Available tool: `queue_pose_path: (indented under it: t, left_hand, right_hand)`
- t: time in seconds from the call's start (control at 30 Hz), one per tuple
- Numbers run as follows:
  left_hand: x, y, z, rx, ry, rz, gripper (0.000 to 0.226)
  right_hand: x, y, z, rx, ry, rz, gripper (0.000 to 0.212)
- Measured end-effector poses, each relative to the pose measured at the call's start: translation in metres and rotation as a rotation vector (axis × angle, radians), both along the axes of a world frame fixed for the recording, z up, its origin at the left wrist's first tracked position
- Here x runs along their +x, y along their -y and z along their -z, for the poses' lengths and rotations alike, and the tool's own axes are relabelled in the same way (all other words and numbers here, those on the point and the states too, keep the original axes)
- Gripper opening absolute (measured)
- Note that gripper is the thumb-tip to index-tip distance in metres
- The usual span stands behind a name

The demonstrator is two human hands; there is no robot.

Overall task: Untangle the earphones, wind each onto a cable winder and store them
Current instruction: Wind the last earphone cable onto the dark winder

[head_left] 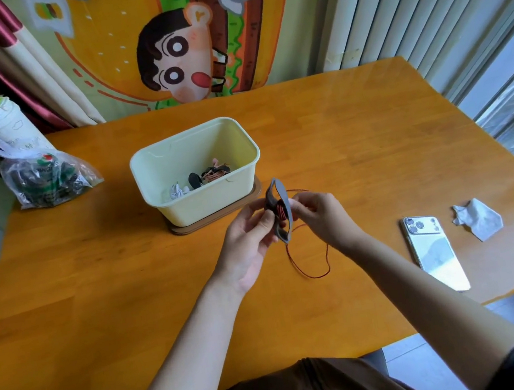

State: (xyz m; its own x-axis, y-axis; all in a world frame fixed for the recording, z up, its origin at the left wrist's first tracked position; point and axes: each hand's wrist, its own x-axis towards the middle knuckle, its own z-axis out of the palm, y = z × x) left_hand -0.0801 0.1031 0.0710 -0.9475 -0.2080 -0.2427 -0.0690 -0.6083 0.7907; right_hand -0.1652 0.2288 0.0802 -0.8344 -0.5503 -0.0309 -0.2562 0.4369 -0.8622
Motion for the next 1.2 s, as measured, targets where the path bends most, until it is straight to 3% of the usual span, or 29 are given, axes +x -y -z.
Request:
queue_pose_path:
  t: [0.17, 0.47, 0.67, 0.8, 0.97, 1.13, 1.2]
  left_hand:
    - [-0.009, 0.001, -0.006, 0.164, 0.011, -0.139, 0.017]
    - [-0.008, -0.005, -0.002, 0.254, 0.117, -0.326, 0.011]
    - [-0.012, -0.007, 0.006, 0.06, 0.193, -0.419, 0.009]
    - [-0.014, -0.012, 0.009, -0.045, 0.252, -0.474, 0.006]
    - [-0.017, -0.015, 0.014, -0.446, 0.313, -0.486, 0.012]
    - [-0.02, -0.012, 0.016, -0.231, 0.425, -0.474, 0.012]
    - [-0.016, -0.009, 0.022, -0.506, 0.405, -0.424, 0.012]
  right_hand:
    - [0.022, 0.011, 0.004, -0.058, -0.012, 0.075, 0.037]
    - [0.037, 0.021, 0.012, 0.123, -0.163, 0.025, 0.026]
    - [0.033, 0.02, 0.01, 0.239, -0.135, -0.061, 0.027]
    - [0.029, 0.016, 0.003, 0.315, 0.015, -0.149, 0.025]
    - [0.029, 0.011, 0.007, 0.364, 0.075, -0.161, 0.028]
    - [0.032, 0.005, 0.007, 0.411, -0.024, -0.173, 0.026]
    - [0.031, 0.004, 0.006, 0.404, -0.093, -0.171, 0.029]
